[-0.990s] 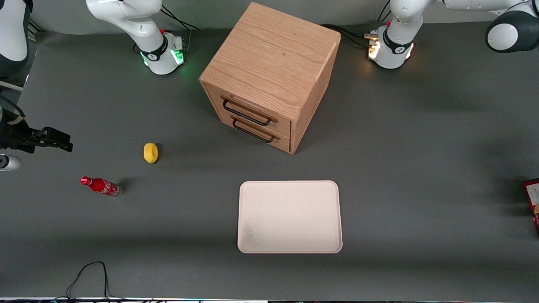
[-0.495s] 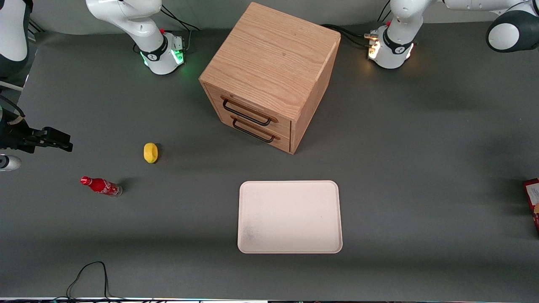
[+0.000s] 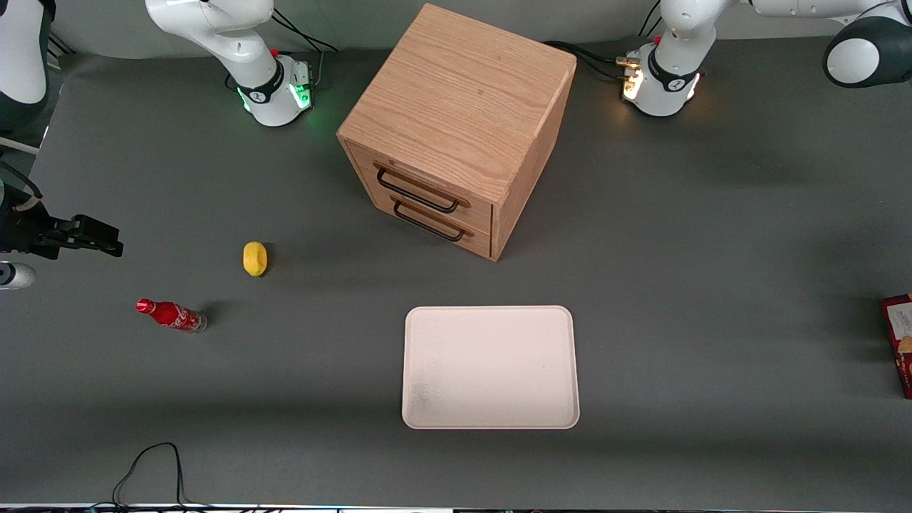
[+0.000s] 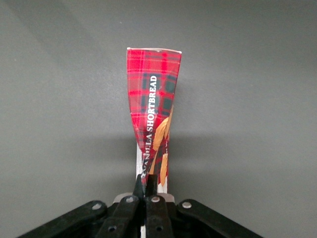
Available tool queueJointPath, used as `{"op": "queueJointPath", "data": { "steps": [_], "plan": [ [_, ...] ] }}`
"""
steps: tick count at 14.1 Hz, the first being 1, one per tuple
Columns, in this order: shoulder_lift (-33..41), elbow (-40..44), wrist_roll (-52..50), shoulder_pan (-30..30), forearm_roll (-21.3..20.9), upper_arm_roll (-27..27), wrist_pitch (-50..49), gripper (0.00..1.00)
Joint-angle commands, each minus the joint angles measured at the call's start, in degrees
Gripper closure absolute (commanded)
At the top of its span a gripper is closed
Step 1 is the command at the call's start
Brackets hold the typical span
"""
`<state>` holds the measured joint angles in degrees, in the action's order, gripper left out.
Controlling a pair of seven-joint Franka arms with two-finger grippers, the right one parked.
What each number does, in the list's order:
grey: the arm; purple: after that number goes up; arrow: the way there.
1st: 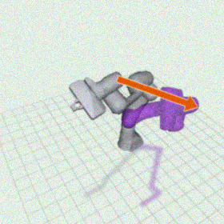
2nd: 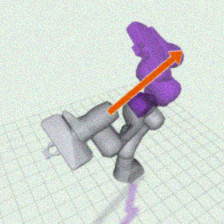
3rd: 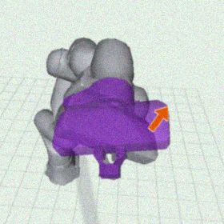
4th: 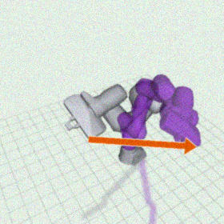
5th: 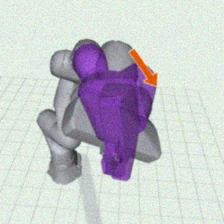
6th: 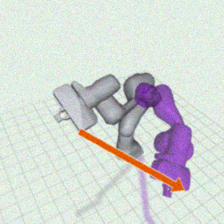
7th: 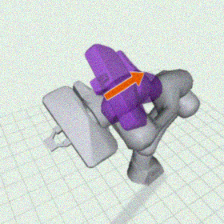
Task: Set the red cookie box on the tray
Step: 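Lift the held box and carry it toward the white tray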
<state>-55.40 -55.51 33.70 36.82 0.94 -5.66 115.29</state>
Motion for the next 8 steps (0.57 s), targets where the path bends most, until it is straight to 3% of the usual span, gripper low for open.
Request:
{"op": "queueJointPath", "data": {
  "steps": [1, 3, 8],
  "plan": [
    [2.1, 6.0, -0.1, 0.2, 0.0, 0.0, -9.0, 1.0],
    [3.4, 10.0, -0.4, 0.2, 0.0, 0.2, -13.4, 1.0],
    [10.8, 10.3, -0.6, 0.1, -0.3, 2.1, -18.5, 1.0]
  ]
}}
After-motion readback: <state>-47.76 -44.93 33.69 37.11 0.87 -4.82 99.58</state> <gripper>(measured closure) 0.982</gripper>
